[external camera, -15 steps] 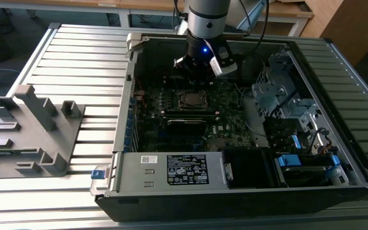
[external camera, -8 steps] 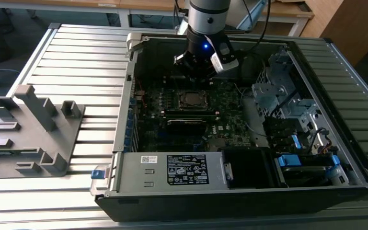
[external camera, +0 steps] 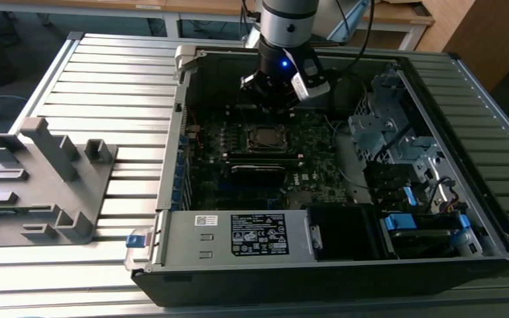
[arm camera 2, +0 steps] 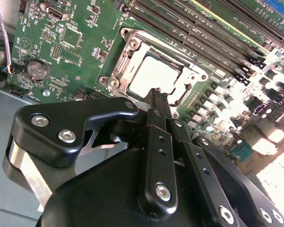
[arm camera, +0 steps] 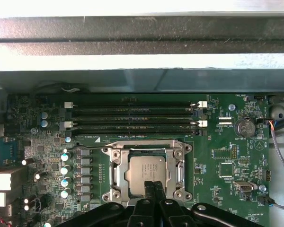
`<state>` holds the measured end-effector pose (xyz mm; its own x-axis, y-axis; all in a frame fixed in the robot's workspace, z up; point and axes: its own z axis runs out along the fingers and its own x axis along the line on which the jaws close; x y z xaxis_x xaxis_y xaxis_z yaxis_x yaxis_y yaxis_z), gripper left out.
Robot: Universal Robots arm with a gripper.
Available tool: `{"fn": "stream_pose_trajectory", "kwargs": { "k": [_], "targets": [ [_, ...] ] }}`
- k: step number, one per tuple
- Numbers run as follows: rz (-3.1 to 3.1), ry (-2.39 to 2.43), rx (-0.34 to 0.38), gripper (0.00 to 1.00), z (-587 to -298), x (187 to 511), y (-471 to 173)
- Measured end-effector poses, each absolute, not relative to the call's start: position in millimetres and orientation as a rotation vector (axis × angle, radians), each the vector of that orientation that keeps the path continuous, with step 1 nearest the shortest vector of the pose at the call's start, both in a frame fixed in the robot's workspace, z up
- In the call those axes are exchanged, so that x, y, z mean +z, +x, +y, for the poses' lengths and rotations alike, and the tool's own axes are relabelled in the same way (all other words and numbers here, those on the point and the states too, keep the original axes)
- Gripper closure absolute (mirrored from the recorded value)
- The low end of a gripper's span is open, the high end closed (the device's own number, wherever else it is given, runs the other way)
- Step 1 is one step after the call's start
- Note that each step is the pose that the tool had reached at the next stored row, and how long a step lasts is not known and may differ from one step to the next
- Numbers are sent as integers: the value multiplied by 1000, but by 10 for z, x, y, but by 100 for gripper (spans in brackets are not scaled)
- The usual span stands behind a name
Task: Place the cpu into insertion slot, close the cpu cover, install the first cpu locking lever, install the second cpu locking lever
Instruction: 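Install the first cpu locking lever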
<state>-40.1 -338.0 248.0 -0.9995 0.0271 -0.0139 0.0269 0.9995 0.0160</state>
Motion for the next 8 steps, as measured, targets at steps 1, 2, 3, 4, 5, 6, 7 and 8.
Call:
{"fn": "stream_pose_trajectory", "kwargs": {
  "k": [1, 2, 3, 4, 5, 6, 7, 8],
  "targets": [
    [3127, 42, 24, 89, -3380, 2480, -408],
    [3127, 42, 24, 89, -3380, 2480, -416],
    [3127, 42, 25, 89, -3380, 2479, -428],
    [3127, 42, 25, 89, -3380, 2479, -446],
    [3127, 42, 24, 89, -3381, 2478, -472],
    [3127, 42, 24, 89, -3380, 2477, -506],
    [3127, 42, 25, 89, -3380, 2475, -543],
    [3127, 42, 25, 89, -3380, 2473, -581]
  ]
}}
